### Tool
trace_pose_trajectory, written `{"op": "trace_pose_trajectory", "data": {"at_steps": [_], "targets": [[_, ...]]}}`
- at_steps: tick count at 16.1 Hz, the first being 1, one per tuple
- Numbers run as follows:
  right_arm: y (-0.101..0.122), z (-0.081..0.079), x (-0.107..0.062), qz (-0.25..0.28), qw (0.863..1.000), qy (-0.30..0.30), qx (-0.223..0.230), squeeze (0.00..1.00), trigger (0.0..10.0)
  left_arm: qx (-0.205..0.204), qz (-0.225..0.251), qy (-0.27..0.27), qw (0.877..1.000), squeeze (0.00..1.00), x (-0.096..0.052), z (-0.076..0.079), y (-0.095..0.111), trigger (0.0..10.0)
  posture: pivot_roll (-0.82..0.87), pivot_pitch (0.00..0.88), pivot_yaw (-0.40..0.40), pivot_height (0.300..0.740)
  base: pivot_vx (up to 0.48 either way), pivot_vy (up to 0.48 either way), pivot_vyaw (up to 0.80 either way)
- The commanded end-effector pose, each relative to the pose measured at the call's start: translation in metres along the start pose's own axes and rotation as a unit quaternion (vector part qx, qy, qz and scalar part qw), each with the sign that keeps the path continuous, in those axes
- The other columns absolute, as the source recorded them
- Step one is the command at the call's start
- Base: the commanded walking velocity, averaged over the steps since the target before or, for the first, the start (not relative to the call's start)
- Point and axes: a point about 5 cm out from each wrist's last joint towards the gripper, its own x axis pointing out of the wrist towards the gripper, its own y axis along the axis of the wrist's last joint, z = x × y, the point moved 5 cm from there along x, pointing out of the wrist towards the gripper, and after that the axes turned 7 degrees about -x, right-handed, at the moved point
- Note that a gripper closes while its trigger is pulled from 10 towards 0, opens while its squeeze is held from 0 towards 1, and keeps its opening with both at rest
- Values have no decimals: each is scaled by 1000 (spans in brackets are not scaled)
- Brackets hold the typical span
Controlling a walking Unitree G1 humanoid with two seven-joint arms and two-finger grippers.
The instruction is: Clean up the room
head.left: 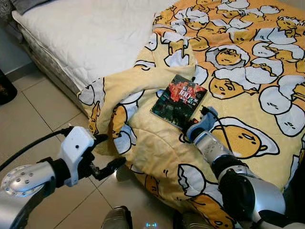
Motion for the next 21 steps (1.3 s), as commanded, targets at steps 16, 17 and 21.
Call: {"op": "trace_pose_trajectory", "data": {"at_steps": [16,17,21], "targets": [[4,-35,10,38,977,12,210,0,0,-6,-3,7,1000,1000,-6,6,0,10000,213,189,15,740,0,0,0],[5,-35,10,39,976,12,212,0,0,-6,-3,7,1000,1000,-6,6,0,10000,213,189,15,740,0,0,0],[6,-34,10,42,976,10,213,0,0,-7,-2,9,1000,1000,-6,5,0,10000,209,185,14,740,0,0,0]]}}
